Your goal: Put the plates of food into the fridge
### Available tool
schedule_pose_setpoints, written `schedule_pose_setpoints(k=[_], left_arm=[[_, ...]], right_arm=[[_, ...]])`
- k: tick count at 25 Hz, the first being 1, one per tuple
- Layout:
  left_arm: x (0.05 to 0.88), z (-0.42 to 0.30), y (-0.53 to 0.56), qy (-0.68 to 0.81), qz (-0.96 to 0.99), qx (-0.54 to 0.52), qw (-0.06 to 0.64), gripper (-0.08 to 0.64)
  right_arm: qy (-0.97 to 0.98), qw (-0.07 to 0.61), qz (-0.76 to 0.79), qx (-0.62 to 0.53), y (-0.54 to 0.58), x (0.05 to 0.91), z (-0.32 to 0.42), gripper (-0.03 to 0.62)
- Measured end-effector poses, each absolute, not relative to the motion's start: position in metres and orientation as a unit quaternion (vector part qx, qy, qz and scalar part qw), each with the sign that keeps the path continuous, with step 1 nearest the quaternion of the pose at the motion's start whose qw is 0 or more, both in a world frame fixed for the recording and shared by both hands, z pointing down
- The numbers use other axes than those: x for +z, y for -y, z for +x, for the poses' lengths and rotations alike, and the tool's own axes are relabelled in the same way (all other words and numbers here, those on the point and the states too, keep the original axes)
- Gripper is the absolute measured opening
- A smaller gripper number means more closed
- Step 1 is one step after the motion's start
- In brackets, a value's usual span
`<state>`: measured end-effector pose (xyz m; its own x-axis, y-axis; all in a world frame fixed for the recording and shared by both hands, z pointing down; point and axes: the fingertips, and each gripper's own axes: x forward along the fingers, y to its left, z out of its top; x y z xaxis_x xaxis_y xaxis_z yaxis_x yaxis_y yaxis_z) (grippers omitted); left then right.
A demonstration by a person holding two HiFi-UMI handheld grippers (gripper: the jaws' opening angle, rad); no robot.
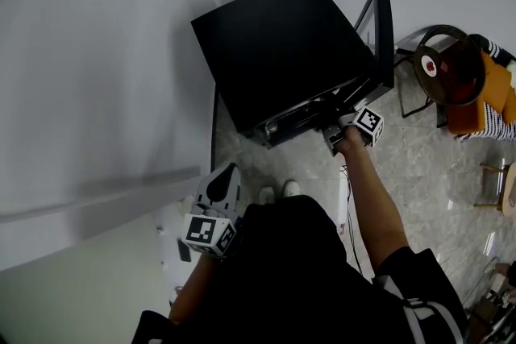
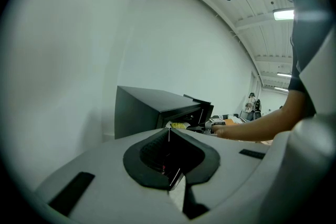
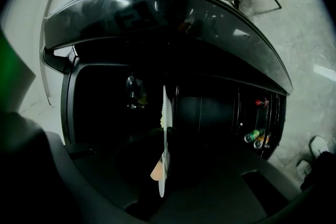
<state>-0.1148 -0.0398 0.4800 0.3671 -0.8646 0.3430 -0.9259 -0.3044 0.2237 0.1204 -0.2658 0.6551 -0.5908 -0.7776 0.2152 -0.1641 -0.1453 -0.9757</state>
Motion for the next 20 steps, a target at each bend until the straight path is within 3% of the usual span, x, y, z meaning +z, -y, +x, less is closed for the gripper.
schedule_pose_setpoints(k=[20], left_arm=[[0.484, -0.120, 0.038, 0.567, 0.795, 0.079, 0.199, 0.023]], right_arm=[[-0.614, 0.192, -0.440, -0.627, 0.298, 0.652, 0.101, 0.034]])
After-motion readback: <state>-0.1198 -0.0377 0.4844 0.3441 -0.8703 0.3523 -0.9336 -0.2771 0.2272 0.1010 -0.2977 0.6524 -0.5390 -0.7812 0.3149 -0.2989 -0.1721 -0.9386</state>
